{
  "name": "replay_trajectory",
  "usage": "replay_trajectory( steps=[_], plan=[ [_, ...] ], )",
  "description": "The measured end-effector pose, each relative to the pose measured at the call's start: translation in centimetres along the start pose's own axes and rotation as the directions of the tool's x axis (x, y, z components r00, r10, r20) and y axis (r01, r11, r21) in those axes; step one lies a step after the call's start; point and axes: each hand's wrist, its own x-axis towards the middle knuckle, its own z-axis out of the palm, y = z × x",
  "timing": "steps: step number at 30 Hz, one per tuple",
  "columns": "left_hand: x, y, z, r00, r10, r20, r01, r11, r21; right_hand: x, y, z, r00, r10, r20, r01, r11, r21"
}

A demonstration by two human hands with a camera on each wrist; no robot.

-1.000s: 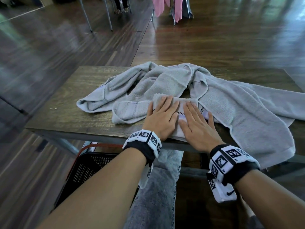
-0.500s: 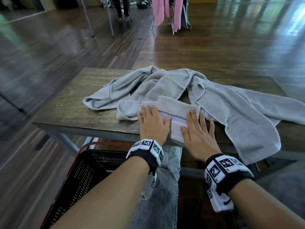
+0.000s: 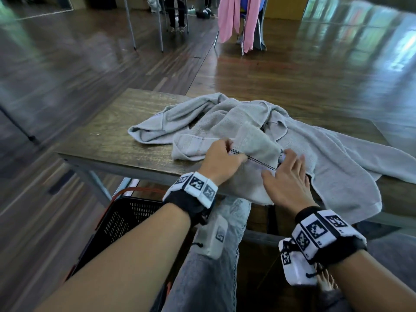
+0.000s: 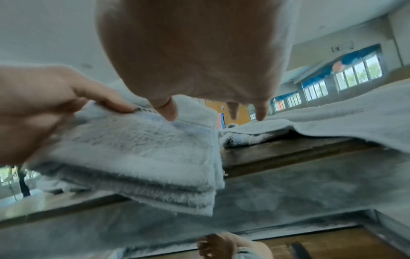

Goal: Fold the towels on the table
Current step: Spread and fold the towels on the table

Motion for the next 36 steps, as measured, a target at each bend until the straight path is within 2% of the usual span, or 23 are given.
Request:
replay_trajectory(
  steps=[2, 5, 10, 12, 14, 16, 19, 22, 27, 30, 33, 34, 36],
  plan=[
    [-0.7, -1.0, -1.6, 0.999, 0.029, -0.018, -0.032, 0.989, -0.146, 0.4, -1.6, -0.2, 1.0, 0.012, -0.005, -0.012, 0.986, 0.164],
    [-1.7, -2.9, -4.2, 0.996, -0.02, -0.091, -0.018, 0.916, -0.4, 1.4, -4.4, 0.4, 0.996, -0.028, 0.083, -0.008, 0.913, 0.407],
    [-3.9, -7.0, -9.4, 0.979, -0.144, -0.141, 0.011, 0.736, -0.677, 2.4, -10.2, 3.6, 0.948, -0.262, 0.18, 0.129, 0.834, 0.536],
    [-5.5, -9.6, -11.3, 0.941, -0.252, -0.227, 0.009, 0.687, -0.727, 1.9, -12.9, 5.6, 0.906, -0.379, 0.188, 0.224, 0.807, 0.546],
    [-7.4, -12.9, -12.8, 0.846, -0.405, -0.347, 0.042, 0.7, -0.713, 1.0, -15.7, 8.2, 0.831, -0.498, 0.246, 0.313, 0.786, 0.533],
    [-9.5, -16.5, -13.4, 0.737, -0.536, -0.413, 0.088, 0.681, -0.727, -0.2, -18.0, 11.7, 0.729, -0.588, 0.351, 0.407, 0.784, 0.468],
    [-13.1, -21.7, -13.4, 0.613, -0.691, -0.384, 0.182, 0.597, -0.781, -2.2, -19.7, 17.6, 0.581, -0.622, 0.524, 0.511, 0.781, 0.359],
    [-15.7, -26.9, -12.7, 0.443, -0.838, -0.317, 0.334, 0.483, -0.809, -3.8, -19.9, 24.0, 0.494, -0.499, 0.712, 0.52, 0.826, 0.219],
    [-17.7, -32.1, -10.5, 0.173, -0.94, -0.293, 0.556, 0.339, -0.759, -6.5, -18.3, 32.3, 0.421, -0.228, 0.878, 0.502, 0.865, -0.016],
    [-18.0, -33.9, -9.9, 0.125, -0.949, -0.29, 0.736, 0.285, -0.614, -8.1, -16.7, 34.8, 0.357, -0.121, 0.926, 0.481, 0.874, -0.072],
    [-18.0, -35.2, -9.7, 0.009, -0.965, -0.262, 0.836, 0.151, -0.528, -8.4, -14.9, 35.2, 0.348, -0.097, 0.933, 0.51, 0.854, -0.102],
    [-18.0, -35.6, -10.0, 0.018, -0.967, -0.255, 0.856, 0.146, -0.496, -8.1, -14.7, 35.1, 0.354, -0.108, 0.929, 0.517, 0.851, -0.098],
    [-18.3, -36.3, -9.8, 0.099, -0.979, -0.181, 0.899, 0.165, -0.406, -7.2, -14.2, 34.6, 0.353, -0.123, 0.928, 0.508, 0.857, -0.08]
  ],
)
